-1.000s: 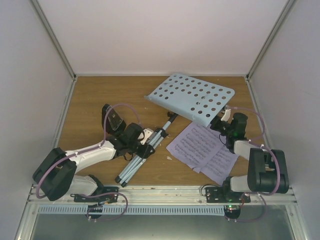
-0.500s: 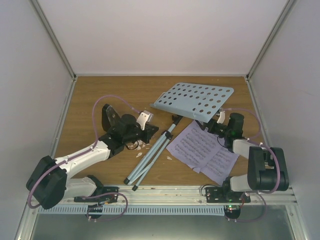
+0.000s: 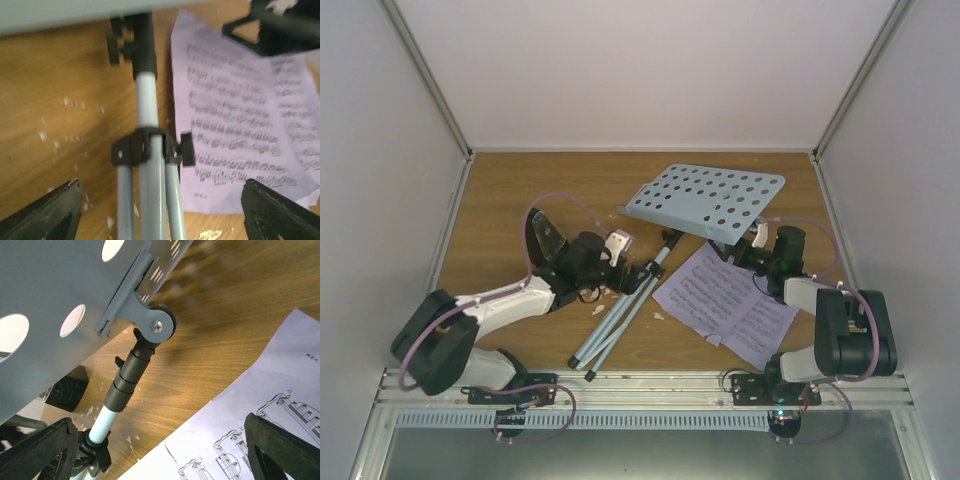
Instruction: Pack up the instrument practice props
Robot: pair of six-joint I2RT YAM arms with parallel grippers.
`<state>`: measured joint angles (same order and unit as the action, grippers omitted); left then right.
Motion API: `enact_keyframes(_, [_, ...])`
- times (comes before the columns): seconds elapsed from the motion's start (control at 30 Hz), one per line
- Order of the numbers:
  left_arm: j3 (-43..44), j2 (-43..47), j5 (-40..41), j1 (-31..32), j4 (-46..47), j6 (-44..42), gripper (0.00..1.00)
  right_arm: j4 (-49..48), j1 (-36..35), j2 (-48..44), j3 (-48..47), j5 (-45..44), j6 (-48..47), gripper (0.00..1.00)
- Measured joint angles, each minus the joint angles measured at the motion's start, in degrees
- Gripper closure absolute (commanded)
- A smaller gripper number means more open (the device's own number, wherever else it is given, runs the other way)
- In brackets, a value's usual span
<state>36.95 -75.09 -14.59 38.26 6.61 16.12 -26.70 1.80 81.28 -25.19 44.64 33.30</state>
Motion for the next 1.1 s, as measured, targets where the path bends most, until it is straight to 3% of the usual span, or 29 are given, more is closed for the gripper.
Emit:
enact_keyframes(0.27, [1.2,-13.9,1.0,2.8,-2.0,-1.3,0.07,0.0,-1.0,1.0,-0.1,0.0,0.5,0.09])
enact_keyframes(0.3, [1.7,-14.9,1.5,3.0,-2.1,-1.5,0.1,0.2,-1.0,1.0,-0.3,0.0,0.6,0.09])
enact_keyframes(0.4, [4.0,-18.1,3.3,3.5,-2.1,-1.9,0.35,0.7,-1.6,1.0,-0.7,-0.2,0.6,0.09])
enact_keyframes(0.53, [5.3,-19.2,4.9,3.8,-1.7,-1.2,0.62,2.4,-3.0,1.1,-1.0,-0.4,1.2,0.1])
enact_keyframes(0.63, [5.3,-19.3,5.9,3.8,-0.9,-0.2,0.75,3.8,-3.1,1.1,-1.0,-0.4,2.9,0.1])
enact_keyframes(0.87, [5.6,-19.6,8.1,3.1,0.2,0.5,0.81,11.8,-3.8,0.8,-1.3,0.8,6.0,0.1])
enact_keyframes(1.1, [5.5,-19.6,6.8,3.0,0.2,0.5,0.82,23.7,-3.5,-7.5,-1.2,-2.5,7.0,0.02])
